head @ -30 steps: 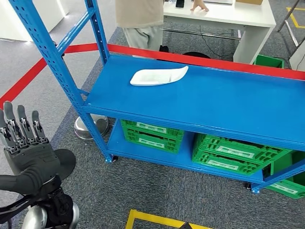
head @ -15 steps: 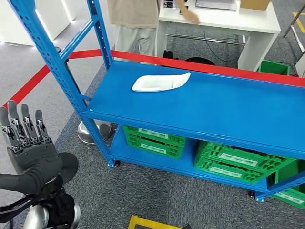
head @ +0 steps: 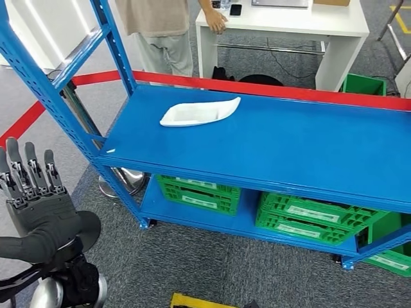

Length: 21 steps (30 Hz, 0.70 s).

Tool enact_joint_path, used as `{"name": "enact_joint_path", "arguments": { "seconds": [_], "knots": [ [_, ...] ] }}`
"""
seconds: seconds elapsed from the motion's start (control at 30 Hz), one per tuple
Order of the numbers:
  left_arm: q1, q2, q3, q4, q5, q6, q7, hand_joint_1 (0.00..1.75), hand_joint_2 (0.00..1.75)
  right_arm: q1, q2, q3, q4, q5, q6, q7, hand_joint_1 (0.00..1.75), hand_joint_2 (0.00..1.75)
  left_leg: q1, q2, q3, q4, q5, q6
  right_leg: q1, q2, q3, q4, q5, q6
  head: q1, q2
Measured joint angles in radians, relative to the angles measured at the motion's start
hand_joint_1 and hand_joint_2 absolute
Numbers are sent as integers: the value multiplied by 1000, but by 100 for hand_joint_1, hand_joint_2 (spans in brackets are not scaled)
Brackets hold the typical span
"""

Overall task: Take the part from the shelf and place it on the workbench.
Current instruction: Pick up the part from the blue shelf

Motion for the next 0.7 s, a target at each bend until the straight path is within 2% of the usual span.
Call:
{"name": "enact_joint_path", "arguments": {
  "seconds": [0.03,0.07,0.13,0.17,0.27,0.33,0.4,0.5,0.53,0.7],
  "knots": [
    [-1,0,0,0,0,0,0,0,0,-1,0,0,0,0,0,0,0,0,1,1,26,-67,28,2,1,2,3,2,-4,5,-2,0],
    [-1,-1,0,0,1,0,0,0,0,-1,0,0,0,1,-1,0,0,0,2,2,46,-113,43,5,3,3,4,3,-8,11,-4,0],
    [0,-2,0,0,3,1,0,0,0,-2,-1,0,0,1,-2,0,0,0,2,2,58,-151,49,11,6,3,3,2,-15,21,-7,0],
    [0,-3,1,0,4,1,0,0,0,-2,-1,0,0,1,-2,0,0,0,2,0,58,-149,53,13,6,2,3,0,-17,16,-5,0],
    [1,-6,1,0,6,1,0,0,0,-2,-1,0,0,1,-2,0,0,0,0,-2,60,-152,57,18,7,1,10,-9,-15,-13,-1,0],
    [1,-8,1,0,6,1,0,0,0,-2,-1,0,0,2,-2,0,0,0,-1,-3,60,-152,54,27,7,1,16,-19,-14,-14,0,0],
    [1,-8,1,0,6,1,0,0,0,-2,-1,0,0,2,-2,0,0,0,-2,-3,60,-152,52,32,6,0,21,-29,-11,-3,0,0],
    [2,-8,1,0,7,3,0,0,0,-2,-1,0,0,1,-2,0,0,0,-3,-3,60,-151,50,36,4,0,26,-40,-7,28,0,0],
    [2,-8,1,0,7,4,0,0,0,-2,-1,0,0,1,-2,0,0,0,-3,-3,60,-151,50,36,3,0,26,-42,-6,35,0,0],
    [4,-8,1,0,10,15,0,0,0,-1,-1,0,0,1,-2,0,0,0,-3,-3,61,-150,50,37,3,0,26,-42,-6,44,0,0]
  ]
}}
